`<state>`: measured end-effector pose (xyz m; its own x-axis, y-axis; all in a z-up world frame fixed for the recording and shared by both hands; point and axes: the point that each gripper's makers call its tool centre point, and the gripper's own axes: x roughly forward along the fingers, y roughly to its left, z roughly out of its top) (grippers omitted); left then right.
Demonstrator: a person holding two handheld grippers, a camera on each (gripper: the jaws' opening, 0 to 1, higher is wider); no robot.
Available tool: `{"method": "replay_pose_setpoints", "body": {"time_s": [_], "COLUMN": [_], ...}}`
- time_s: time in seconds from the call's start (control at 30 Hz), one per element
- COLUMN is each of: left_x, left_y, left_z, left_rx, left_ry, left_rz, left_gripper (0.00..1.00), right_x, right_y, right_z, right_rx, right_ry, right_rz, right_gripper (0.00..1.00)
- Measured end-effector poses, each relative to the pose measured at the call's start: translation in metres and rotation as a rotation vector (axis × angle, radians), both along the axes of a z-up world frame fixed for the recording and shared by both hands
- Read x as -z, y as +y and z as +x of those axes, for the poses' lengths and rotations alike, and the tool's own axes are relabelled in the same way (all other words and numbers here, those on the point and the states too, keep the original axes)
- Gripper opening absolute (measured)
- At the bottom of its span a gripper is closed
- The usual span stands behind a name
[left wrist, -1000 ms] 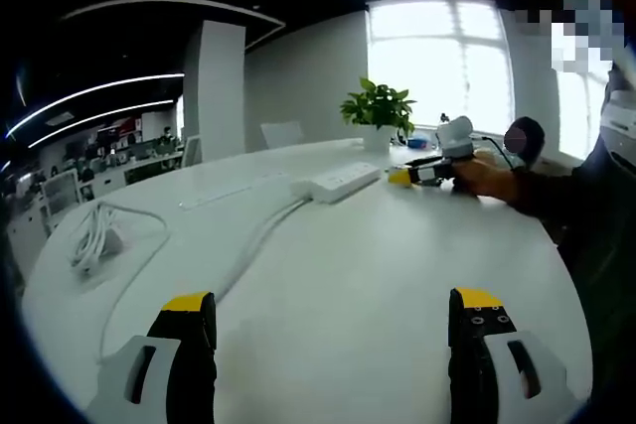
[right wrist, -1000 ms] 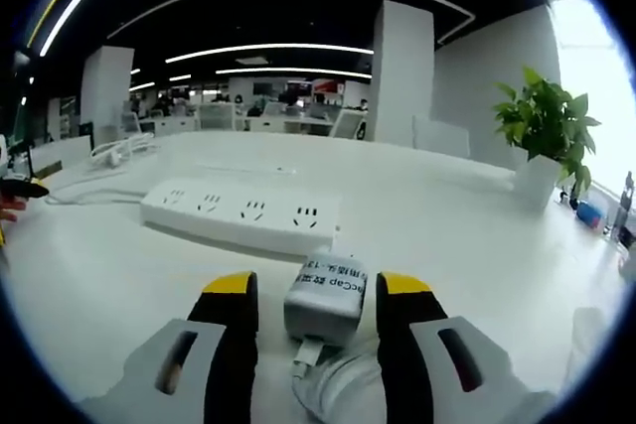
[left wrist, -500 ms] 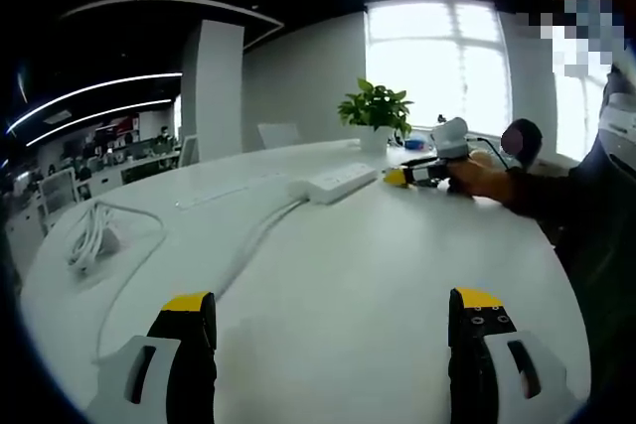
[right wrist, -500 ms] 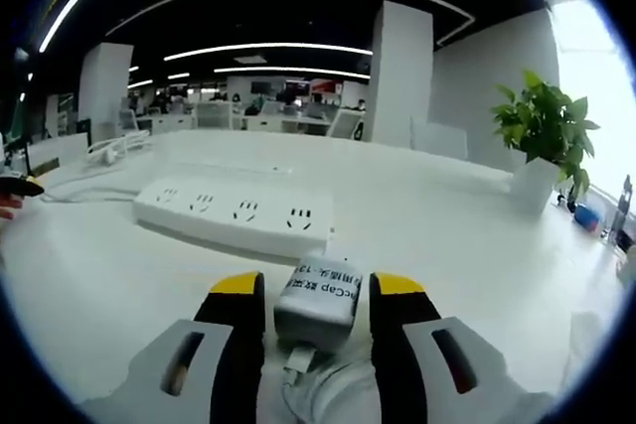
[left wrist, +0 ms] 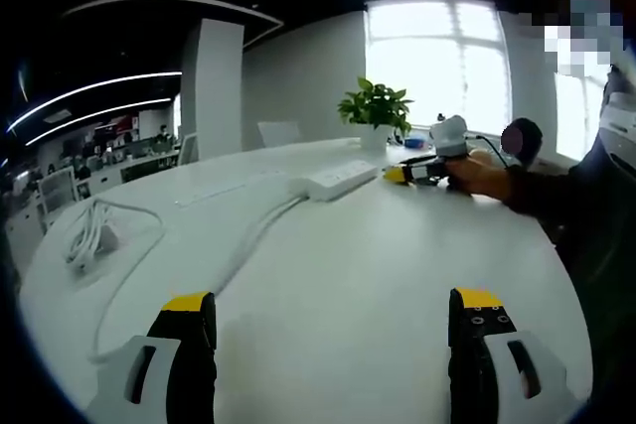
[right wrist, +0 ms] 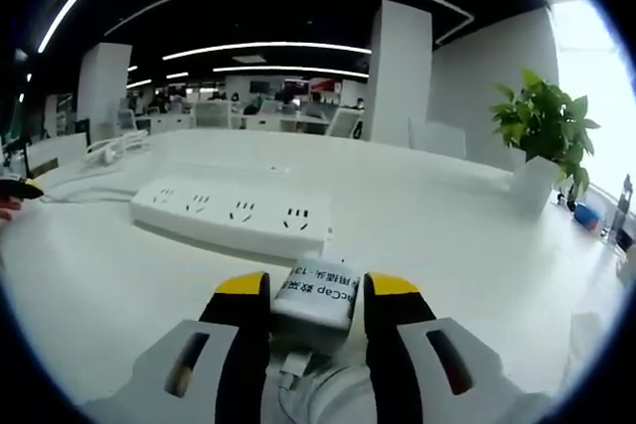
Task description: Straighten the power strip on the desk, plug the charger into it
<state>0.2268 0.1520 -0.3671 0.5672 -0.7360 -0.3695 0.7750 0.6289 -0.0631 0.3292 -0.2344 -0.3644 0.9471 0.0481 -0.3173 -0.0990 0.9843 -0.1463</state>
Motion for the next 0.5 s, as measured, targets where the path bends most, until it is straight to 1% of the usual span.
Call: {"method": "replay_pose_setpoints", "body": {"time_s": [0.27, 0.5], "left_x": [0.0009, 0.0000], "left_y": [-0.0006, 0.0031], "left_z": [0.0005, 0.0014], "left_rx": [-0.001, -0.008], "left_ry": [0.002, 0.001], "left_rz": [-0.001, -0.001], "left_gripper": [0.99, 0.99], "right_x": [-0.0004, -0.0003], "right_y": [0.0003, -0.0012], "right_z": [0.0037, 0.0079], "right_rx": [-0.003, -0.003], "right_ry": [-0.004, -0.006], "right_rz": [-0.019, -0.016], "right_gripper": [0.35, 0.33]}}
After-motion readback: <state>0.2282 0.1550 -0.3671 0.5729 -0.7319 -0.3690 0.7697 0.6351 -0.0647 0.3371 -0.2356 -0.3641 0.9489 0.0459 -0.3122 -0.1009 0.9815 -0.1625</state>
